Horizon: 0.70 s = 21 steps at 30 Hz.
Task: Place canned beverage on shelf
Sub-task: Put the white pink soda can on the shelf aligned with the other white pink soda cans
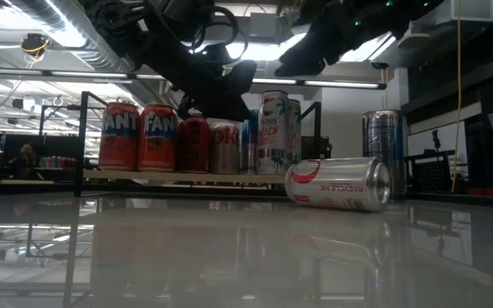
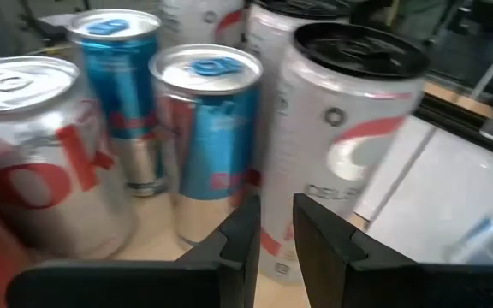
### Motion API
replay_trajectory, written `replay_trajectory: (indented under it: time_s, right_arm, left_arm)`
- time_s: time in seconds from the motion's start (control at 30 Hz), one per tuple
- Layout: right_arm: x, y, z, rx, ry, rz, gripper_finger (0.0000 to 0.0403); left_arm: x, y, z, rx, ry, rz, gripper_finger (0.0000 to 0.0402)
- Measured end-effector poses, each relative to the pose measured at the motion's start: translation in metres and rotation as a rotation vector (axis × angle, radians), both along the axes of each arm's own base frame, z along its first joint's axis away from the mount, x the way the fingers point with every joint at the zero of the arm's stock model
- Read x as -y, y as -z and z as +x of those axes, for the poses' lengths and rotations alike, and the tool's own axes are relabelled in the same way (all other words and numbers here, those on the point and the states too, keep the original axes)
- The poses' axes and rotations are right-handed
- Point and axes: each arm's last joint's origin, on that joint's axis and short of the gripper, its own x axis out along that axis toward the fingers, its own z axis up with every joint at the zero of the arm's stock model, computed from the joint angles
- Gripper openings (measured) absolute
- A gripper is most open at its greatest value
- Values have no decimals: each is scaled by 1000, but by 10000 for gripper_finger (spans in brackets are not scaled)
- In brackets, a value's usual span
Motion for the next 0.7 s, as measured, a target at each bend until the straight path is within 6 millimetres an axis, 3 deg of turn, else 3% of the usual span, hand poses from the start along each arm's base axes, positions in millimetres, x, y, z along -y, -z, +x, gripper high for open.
replay_trajectory:
  time_s: [0.3, 0.7]
  right_arm:
    - [-4, -19, -17, 46, 1, -17, 331]
    - [-4, -21, -18, 52, 0, -22, 331]
  left_arm:
    - [1, -3, 1, 31, -35, 19, 64]
    - [1, 3, 4, 57, -57, 8, 64]
